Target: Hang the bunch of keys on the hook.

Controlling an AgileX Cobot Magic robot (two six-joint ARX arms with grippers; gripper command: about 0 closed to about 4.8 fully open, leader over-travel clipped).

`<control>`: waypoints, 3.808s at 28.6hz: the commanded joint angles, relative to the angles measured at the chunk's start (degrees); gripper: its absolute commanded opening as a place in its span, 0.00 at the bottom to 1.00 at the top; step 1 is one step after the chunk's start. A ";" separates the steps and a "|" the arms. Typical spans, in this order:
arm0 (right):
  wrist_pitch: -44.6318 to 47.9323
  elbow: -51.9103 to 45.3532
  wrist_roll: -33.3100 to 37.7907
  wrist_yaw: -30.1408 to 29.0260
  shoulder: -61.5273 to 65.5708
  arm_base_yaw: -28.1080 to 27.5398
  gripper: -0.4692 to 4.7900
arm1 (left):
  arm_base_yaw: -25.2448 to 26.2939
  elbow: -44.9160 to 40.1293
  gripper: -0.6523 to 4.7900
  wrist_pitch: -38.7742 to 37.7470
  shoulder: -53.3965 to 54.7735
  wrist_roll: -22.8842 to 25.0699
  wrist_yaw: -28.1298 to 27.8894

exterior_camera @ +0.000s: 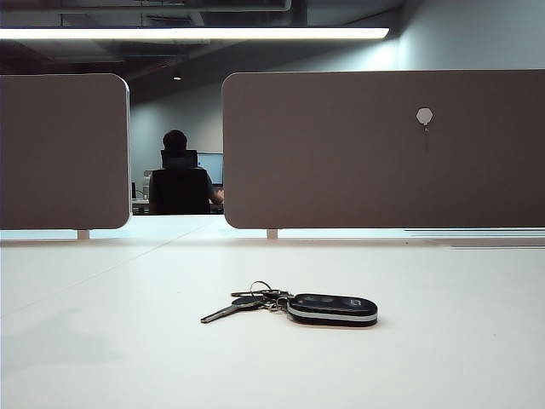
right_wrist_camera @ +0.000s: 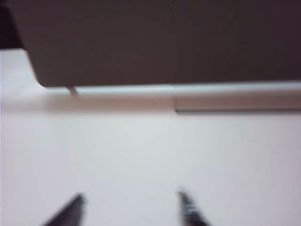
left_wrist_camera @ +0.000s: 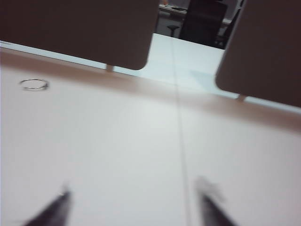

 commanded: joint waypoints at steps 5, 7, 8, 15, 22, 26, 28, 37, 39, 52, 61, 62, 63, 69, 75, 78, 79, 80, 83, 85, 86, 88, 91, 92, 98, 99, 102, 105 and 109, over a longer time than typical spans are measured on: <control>-5.49 15.98 0.48 -7.34 5.03 3.41 0.96 | -0.04 10.75 1.00 4.66 4.22 -4.15 13.86; -5.44 19.45 1.29 -13.09 11.17 5.27 0.96 | -0.09 13.79 1.00 4.76 9.55 -4.17 18.67; -5.22 20.26 1.97 -14.43 13.33 5.88 0.96 | -0.20 14.71 1.00 4.74 11.58 -4.17 19.96; 7.41 22.51 6.67 -18.78 33.83 15.26 0.96 | -12.41 21.79 1.00 5.25 32.68 -3.28 22.25; 0.90 31.41 6.03 -19.08 59.98 24.65 0.96 | -29.53 28.20 1.00 4.85 47.56 2.67 12.50; 0.57 36.00 5.14 -18.71 72.67 28.41 0.96 | -31.67 30.01 1.00 0.57 49.81 2.86 8.61; 0.57 38.27 4.52 -18.43 78.27 30.12 0.96 | -31.67 30.27 1.00 -3.10 49.81 3.37 6.60; -4.17 42.34 4.24 -12.96 88.89 34.38 0.96 | -31.67 30.27 1.00 -8.81 49.81 5.40 6.14; -5.07 42.32 4.11 -11.06 89.18 34.67 0.96 | -31.67 30.27 1.00 -9.16 49.81 5.79 6.16; -2.54 42.38 2.99 -3.67 91.32 39.93 0.96 | -31.67 30.25 1.00 -9.77 49.81 6.62 6.16; -3.96 42.38 3.04 4.35 95.49 42.91 0.81 | -31.67 30.25 1.00 -12.68 49.81 6.64 6.16; -4.46 42.38 3.04 4.33 96.00 42.91 0.70 | -31.67 30.25 1.00 -13.29 49.81 6.67 6.14; -5.01 42.38 3.02 4.33 96.10 42.91 0.59 | -31.67 30.25 1.00 -13.68 49.81 6.69 6.14; -5.90 42.69 3.02 1.79 96.21 43.08 0.07 | -31.67 30.25 1.00 -14.69 49.81 6.82 5.92; -7.23 46.75 2.23 1.81 95.80 42.97 0.07 | -31.67 30.25 1.00 -14.69 49.81 6.84 4.11; -8.35 50.21 -0.46 2.01 94.62 42.80 0.07 | -31.67 30.25 1.00 -14.67 49.81 6.84 3.76; -8.57 51.36 -1.20 2.16 94.23 42.73 0.07 | -31.67 30.25 1.00 -14.69 49.81 6.84 3.74; -8.94 52.83 -1.95 2.19 93.57 42.71 0.07 | -31.67 30.25 1.00 -14.67 49.81 6.84 3.61; -9.79 56.83 -4.02 2.16 91.76 42.12 0.07 | -31.67 30.25 1.00 -14.38 49.81 6.84 3.58; -10.16 59.14 -4.79 2.27 90.66 41.72 0.07 | -31.67 30.25 1.00 -13.81 49.81 6.84 3.61; -10.60 60.61 -5.09 2.03 90.05 41.22 0.07 | -31.67 30.25 1.00 -13.46 49.81 6.84 3.58; -11.61 62.90 -6.08 1.99 89.15 40.37 0.07 | -31.67 30.25 1.00 -12.68 49.81 6.84 3.58; -13.25 66.07 -7.78 2.16 87.54 38.88 0.07 | -31.67 30.25 1.00 -11.04 49.81 6.82 3.58; -13.77 67.23 -8.13 2.19 86.97 38.12 0.07 | -31.67 30.25 1.00 -10.29 49.81 6.84 3.58; -17.14 73.53 -9.33 2.58 84.70 32.83 0.07 | -31.67 30.27 1.00 -3.23 49.81 6.82 3.69; -17.77 74.97 -9.40 2.69 84.70 31.47 0.07 | -31.67 30.27 1.00 -1.68 49.81 6.82 3.80; -18.71 78.40 -11.56 4.04 84.85 27.87 0.07 | -31.67 30.29 1.00 2.82 49.81 6.82 3.80; -17.33 80.28 -13.38 4.83 85.07 23.82 0.07 | -31.67 30.36 1.00 7.17 49.92 6.84 3.80; -15.10 82.47 -13.35 5.92 87.17 17.99 0.07 | -31.67 32.70 1.00 9.92 50.90 6.86 3.78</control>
